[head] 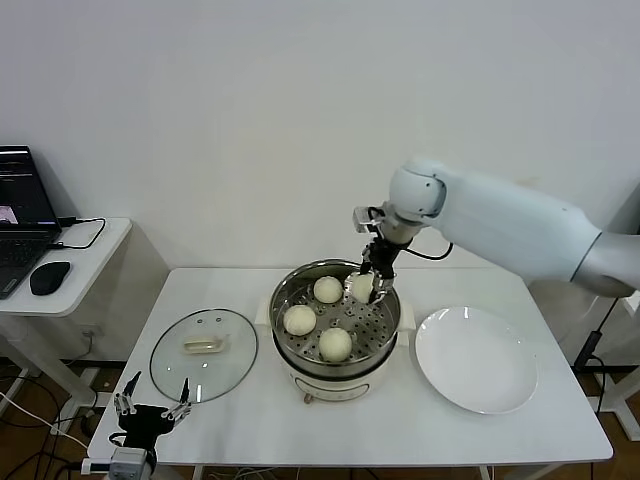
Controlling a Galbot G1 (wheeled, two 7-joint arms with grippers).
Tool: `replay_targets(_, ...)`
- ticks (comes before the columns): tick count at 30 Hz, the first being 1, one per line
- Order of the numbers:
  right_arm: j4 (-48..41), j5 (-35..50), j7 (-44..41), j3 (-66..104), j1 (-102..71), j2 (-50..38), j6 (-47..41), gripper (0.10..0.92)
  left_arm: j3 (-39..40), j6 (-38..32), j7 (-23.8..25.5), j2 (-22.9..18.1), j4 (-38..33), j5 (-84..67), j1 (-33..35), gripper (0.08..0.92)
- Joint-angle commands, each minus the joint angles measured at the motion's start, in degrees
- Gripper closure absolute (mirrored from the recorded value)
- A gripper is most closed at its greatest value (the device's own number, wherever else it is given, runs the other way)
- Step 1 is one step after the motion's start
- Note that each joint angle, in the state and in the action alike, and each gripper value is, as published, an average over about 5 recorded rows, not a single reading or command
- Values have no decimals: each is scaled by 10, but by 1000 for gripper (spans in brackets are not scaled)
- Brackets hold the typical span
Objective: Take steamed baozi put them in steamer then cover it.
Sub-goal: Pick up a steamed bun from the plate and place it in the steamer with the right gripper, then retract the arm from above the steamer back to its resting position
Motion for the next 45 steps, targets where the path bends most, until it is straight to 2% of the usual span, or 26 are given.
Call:
replay_targets(1,-14,-37,13,-4,-48,15,-2,414,1,1,1,1,-1,0,-2,177)
replay_targets(23,-18,-48,34,23,-87,21,-9,414,7,0,0,-3,7,2,-1,177)
replay_targets(26,-12,-42,39,25,-84,15,-14,382,6,0,0,-3,6,2,-1,177)
replay_targets(31,15,-21,38,46,-68,-22,-23,252,6,1,1,-4,4,2,-3,177)
replay_targets(35,43,-6,40,92,-57,-68,-21,208,7,2,0,-6,3,3,-7,177)
replay_targets(39,89,57,131,200,-93,-125,-11,203,6,1,-2,-6,6,0,-8,177)
replay_targets(45,201,169,378,381,-237,-221,-33,203,2,-1,-9,0,11,-14,-14,177)
